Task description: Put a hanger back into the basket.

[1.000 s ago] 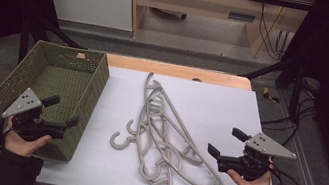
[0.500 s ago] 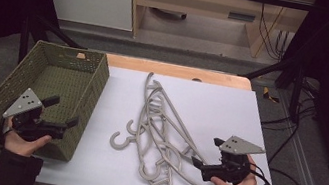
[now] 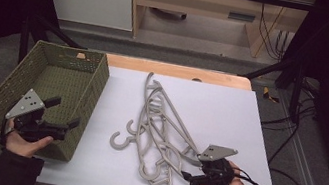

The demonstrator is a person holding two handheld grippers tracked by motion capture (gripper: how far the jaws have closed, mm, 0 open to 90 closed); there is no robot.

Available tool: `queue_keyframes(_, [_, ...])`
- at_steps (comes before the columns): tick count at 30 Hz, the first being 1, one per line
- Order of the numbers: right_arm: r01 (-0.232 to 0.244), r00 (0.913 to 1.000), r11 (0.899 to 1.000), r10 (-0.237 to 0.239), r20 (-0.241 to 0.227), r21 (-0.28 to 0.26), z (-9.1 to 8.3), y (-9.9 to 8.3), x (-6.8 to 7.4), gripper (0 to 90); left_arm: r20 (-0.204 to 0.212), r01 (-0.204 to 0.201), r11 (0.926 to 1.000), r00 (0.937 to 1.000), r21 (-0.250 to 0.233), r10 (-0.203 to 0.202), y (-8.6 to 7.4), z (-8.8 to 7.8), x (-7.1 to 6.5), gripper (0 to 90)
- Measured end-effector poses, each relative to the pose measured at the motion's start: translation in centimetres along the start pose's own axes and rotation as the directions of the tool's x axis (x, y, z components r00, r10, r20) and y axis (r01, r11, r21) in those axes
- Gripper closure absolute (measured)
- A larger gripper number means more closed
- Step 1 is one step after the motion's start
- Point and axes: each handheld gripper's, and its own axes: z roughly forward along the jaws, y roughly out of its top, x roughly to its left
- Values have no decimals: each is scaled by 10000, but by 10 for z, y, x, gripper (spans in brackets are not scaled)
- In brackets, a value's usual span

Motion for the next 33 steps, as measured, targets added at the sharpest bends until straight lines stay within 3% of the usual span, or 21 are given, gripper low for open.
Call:
queue_keyframes(7, [81,9981,9940,-14,-614,1093,19,-3,6,388,36,-56,10000,10000,16,56,0,1,-1,46])
queue_keyframes(16, [350,9960,9787,-175,-874,2022,39,-7,7,524,68,-130,9999,9999,94,129,0,3,-3,48])
queue_keyframes(27, [711,9945,9636,-484,-933,2577,54,-11,6,688,141,-262,9994,9996,214,259,-1,6,-7,50])
queue_keyframes(29, [926,9928,9638,-704,-965,2502,55,-11,4,731,170,-289,9993,9994,227,285,-1,7,-7,51])
queue_keyframes(31, [726,9937,9660,-487,-1011,2480,54,-11,5,773,174,-297,9993,9994,238,293,-1,7,-7,51])
queue_keyframes(33, [797,9931,9671,-562,-1025,2416,53,-10,3,801,174,-324,9992,9993,252,320,-1,7,-7,52])
